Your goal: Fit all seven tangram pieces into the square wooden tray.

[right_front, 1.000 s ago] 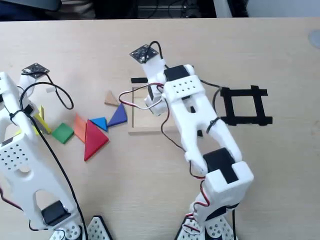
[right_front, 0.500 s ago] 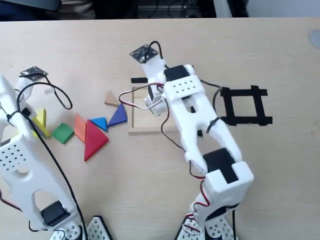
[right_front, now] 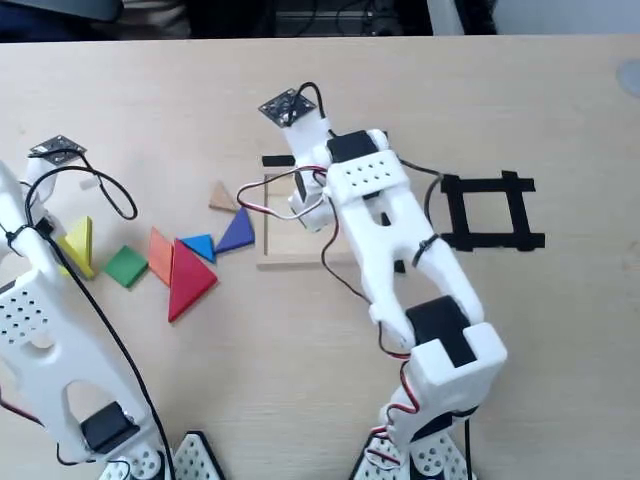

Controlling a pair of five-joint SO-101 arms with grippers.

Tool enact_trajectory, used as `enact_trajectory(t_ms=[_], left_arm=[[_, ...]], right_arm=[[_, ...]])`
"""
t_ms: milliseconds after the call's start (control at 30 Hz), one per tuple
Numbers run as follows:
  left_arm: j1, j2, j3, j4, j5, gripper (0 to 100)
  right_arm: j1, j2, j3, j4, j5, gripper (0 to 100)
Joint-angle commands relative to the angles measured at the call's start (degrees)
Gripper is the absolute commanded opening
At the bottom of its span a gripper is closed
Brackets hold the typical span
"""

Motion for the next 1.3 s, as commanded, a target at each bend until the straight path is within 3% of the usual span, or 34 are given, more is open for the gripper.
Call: enact_trajectory(t_ms=[0,333,767,1067,1267], left_arm=[[-0.22,-0.09,-0.75,0.18,-0.35,35],[1.89,1.67,4.97,-10.29,5.89,33],[2.86,2.37,7.08,-14.77,6.95,28],[3.03,1.76,9.01,-18.11,6.77,8],[3.03,1.58,7.43,-17.58,6.77,6]], right_arm=[[-0.44,-3.56,-0.57,0.44,-0.35,8.9],[-0.35,-3.56,-0.66,0.26,0.0,8.9],[-0.35,-3.56,-0.66,0.0,0.09,8.9],[-0.53,-3.56,-0.57,0.0,0.09,8.9],[-0.53,-3.21,-0.48,0.0,0.09,8.9]])
